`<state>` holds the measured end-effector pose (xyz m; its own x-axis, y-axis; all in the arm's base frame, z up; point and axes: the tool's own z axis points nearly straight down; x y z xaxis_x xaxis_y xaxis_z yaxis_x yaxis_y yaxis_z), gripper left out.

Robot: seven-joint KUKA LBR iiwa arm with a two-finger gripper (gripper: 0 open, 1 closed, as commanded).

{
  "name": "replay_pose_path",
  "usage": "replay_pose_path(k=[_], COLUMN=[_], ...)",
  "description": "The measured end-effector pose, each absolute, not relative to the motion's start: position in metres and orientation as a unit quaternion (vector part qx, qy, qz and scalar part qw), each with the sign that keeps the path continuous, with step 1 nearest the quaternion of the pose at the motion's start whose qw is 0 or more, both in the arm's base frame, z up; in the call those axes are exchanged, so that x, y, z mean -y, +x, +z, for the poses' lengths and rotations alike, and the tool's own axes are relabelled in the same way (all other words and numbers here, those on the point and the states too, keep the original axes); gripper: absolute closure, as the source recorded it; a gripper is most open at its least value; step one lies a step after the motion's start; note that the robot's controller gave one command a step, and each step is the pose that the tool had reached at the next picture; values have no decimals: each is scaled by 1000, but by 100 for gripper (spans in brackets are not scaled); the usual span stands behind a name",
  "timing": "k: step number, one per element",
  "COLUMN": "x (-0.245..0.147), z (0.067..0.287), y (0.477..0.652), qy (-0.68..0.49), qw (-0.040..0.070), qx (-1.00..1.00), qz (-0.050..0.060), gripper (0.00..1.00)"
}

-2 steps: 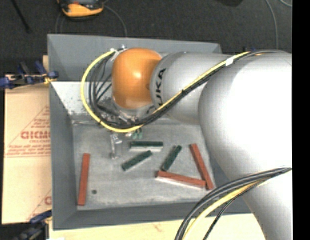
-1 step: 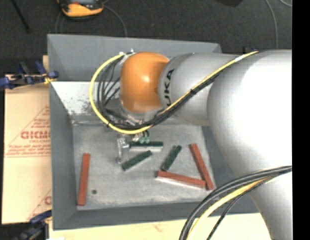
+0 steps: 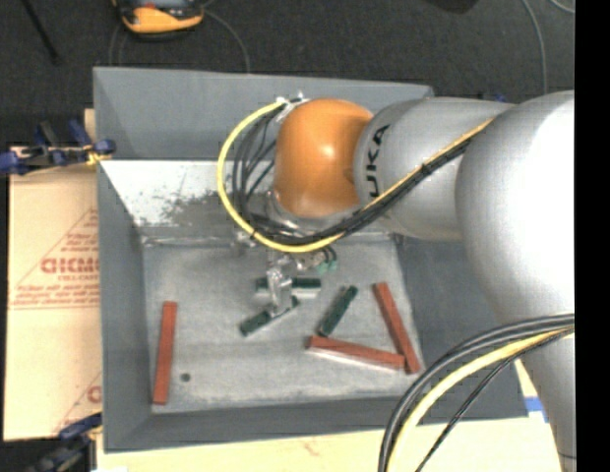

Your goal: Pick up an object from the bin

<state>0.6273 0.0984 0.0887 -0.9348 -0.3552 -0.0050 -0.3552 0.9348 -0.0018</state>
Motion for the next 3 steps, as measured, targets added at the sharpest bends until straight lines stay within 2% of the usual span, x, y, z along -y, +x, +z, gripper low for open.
replay_pose_path(k=[1,2,3], x=[-76,-87,-87], z=[79,75,75], y=[607,589,589], qy=[-269,-336,-336], qw=[2,6,6], qx=[-963,-942,-942], qz=[-2,1,1], gripper=[0,100,100])
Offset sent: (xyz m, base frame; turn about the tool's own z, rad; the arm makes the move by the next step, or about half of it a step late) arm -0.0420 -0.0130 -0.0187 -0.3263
